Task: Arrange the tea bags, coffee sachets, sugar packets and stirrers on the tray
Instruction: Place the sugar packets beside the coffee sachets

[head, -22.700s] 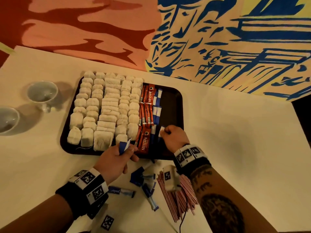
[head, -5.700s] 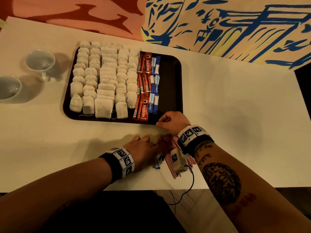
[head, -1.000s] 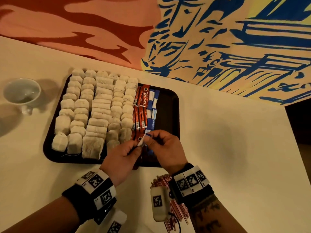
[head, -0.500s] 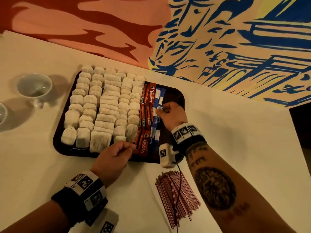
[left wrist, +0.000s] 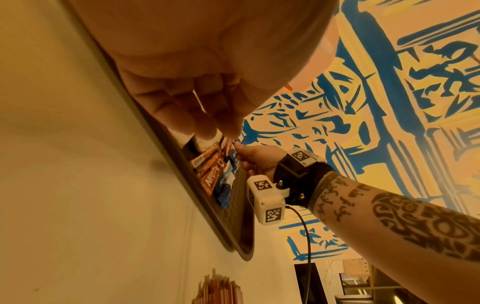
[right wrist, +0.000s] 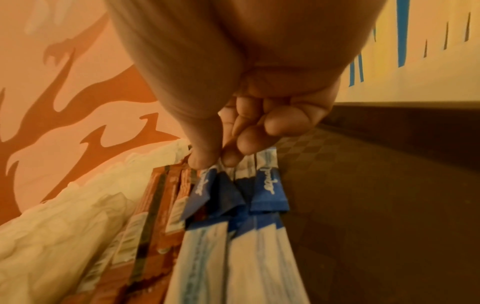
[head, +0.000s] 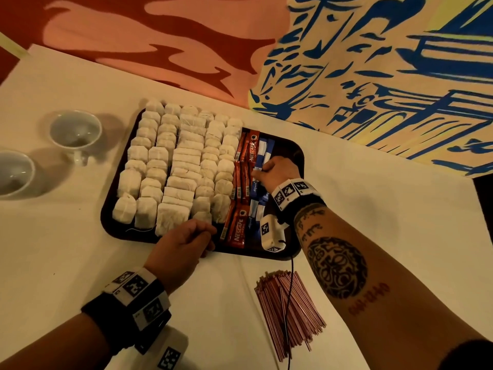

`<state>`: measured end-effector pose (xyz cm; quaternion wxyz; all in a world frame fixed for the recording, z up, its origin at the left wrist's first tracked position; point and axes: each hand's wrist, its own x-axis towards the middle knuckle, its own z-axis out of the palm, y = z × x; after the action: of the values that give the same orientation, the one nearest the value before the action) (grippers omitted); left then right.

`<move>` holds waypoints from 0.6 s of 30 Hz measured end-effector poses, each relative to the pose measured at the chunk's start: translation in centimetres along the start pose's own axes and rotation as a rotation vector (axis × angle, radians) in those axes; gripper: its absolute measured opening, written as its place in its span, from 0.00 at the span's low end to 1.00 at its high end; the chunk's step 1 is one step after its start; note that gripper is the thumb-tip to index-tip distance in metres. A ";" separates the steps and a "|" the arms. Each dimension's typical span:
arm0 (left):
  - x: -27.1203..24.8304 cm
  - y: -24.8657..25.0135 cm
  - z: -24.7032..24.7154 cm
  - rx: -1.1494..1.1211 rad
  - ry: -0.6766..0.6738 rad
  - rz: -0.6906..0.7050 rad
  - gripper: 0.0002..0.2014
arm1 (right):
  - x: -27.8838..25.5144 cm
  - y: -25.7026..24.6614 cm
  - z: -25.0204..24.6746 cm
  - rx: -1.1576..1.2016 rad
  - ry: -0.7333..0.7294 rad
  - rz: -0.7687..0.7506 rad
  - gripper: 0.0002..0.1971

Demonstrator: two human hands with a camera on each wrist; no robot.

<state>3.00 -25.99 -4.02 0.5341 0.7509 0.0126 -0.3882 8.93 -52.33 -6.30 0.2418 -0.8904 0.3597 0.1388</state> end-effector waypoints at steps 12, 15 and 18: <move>-1.1 -0.8 0.4 0.226 -0.041 0.068 0.07 | -8.1 3.2 -1.9 0.213 0.154 -0.018 0.10; -1.5 -1.4 0.8 0.303 -0.060 0.081 0.07 | -12.4 6.2 -1.4 0.256 0.130 -0.011 0.07; -2.0 -1.9 1.3 0.350 -0.060 0.080 0.07 | -16.7 9.7 0.1 0.288 0.154 0.023 0.09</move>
<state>0.02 -25.48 -4.49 0.4107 0.8203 -0.1011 -0.3851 -9.66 -48.75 -2.55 0.3372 -0.8503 0.4035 0.0198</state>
